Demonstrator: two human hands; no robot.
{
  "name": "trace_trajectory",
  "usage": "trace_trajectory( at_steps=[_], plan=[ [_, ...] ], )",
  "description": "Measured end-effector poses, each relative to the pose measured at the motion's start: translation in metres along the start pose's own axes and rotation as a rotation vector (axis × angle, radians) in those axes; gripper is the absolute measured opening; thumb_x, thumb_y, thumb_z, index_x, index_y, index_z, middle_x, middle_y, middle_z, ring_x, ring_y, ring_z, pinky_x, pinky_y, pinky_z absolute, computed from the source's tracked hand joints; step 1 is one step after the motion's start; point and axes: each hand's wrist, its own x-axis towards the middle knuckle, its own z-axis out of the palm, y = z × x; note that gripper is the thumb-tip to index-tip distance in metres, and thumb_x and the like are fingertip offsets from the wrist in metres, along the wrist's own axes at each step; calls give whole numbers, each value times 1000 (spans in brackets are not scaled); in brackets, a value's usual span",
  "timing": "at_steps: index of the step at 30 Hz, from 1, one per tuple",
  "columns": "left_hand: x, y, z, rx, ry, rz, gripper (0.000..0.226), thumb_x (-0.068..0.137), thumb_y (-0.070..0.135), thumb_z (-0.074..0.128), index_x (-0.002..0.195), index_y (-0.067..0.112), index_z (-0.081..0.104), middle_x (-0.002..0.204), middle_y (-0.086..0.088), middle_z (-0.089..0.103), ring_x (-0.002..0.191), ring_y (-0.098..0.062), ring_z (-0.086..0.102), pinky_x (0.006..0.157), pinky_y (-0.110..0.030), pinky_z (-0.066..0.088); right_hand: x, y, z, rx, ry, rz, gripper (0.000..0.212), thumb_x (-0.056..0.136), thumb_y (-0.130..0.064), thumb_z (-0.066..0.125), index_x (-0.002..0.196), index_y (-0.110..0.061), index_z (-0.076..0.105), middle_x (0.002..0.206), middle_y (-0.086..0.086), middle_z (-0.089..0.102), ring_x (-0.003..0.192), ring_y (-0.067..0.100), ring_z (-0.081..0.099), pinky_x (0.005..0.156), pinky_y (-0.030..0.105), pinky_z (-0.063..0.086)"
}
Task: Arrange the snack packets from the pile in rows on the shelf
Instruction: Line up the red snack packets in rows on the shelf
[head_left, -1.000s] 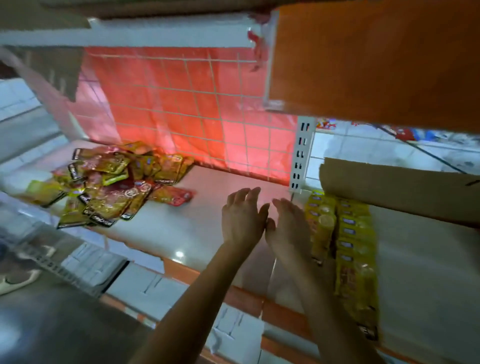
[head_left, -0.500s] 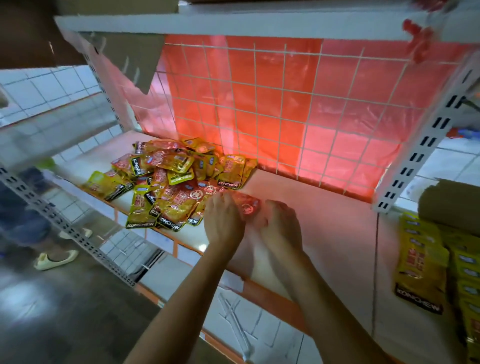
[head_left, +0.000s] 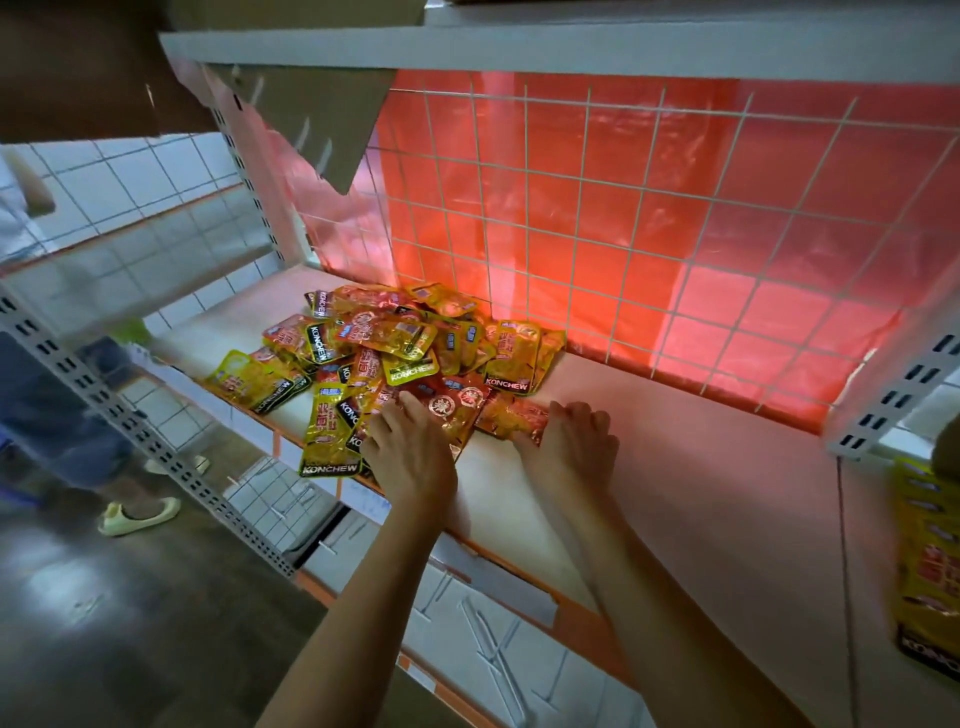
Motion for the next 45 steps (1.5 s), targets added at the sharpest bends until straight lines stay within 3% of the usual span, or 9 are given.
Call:
trace_trajectory(
  at_steps=[6, 11, 17, 21, 24, 29, 34, 41, 45],
  plan=[
    [2, -1, -4, -116, -12, 22, 65, 86, 40, 67, 133, 5, 38, 123, -18, 44, 111, -34, 50, 91, -40, 43, 5, 3, -8, 53, -75, 96, 57, 78, -52, 67, 120, -17, 52, 122, 12, 46, 116, 33, 41, 90, 39, 39],
    [-12, 13, -8, -352, -5, 102, 66, 82, 35, 72, 133, 13, 37, 119, -17, 41, 90, -36, 62, 66, -36, 48, -1, 21, -19, 406, -21, 106, 45, 78, -15, 68, 119, -28, 53, 110, 8, 52, 102, 34, 56, 76, 28, 40],
    [-24, 48, -10, -646, 25, 159, 67, 82, 25, 72, 138, 10, 37, 116, -17, 62, 103, -36, 60, 77, -39, 46, -9, 62, -39, 844, 169, 164, 50, 72, -10, 72, 119, -21, 58, 99, -4, 63, 87, 15, 58, 67, 12, 42],
    [-37, 82, -13, -860, -65, 127, 58, 83, 24, 69, 133, 8, 44, 113, -13, 65, 102, -34, 62, 84, -39, 50, -14, 91, -59, 1230, 248, 314, 28, 69, -16, 71, 97, -14, 68, 83, 2, 67, 76, 18, 59, 71, 33, 49],
    [-52, 109, -13, -985, -198, 111, 49, 84, 34, 67, 125, 15, 50, 106, -6, 68, 97, -29, 64, 86, -44, 52, -21, 118, -72, 1442, 254, 405, 6, 79, -11, 72, 77, -14, 67, 60, -3, 63, 57, 18, 56, 54, 29, 50],
    [-88, 160, -13, -1125, -373, 178, 42, 83, 37, 69, 120, 26, 52, 101, 4, 67, 92, -18, 66, 84, -36, 54, -38, 168, -94, 1403, 348, 441, 12, 79, -20, 75, 71, -19, 66, 57, -5, 59, 52, 16, 52, 53, 29, 45],
    [-132, 212, -16, -1155, -467, 277, 41, 84, 37, 68, 120, 26, 52, 97, 11, 62, 77, 4, 59, 66, -19, 45, -57, 219, -121, 1330, 450, 442, 6, 84, -26, 71, 81, -26, 66, 76, -6, 71, 70, 12, 69, 64, 33, 57],
    [-202, 281, -30, -1263, -618, 321, 19, 94, 34, 56, 109, 23, 60, 107, 1, 68, 98, -20, 65, 89, -45, 54, -88, 297, -168, 1245, 473, 455, 18, 90, -24, 63, 106, -17, 63, 100, 8, 70, 84, 18, 68, 76, 37, 58],
    [-241, 320, -35, -1228, -573, 327, 11, 96, 31, 51, 97, 24, 60, 90, 7, 66, 89, -19, 64, 85, -46, 54, -101, 344, -186, 1173, 490, 529, 27, 89, -28, 63, 111, -12, 64, 104, 9, 69, 93, 25, 68, 86, 50, 55]
  ],
)
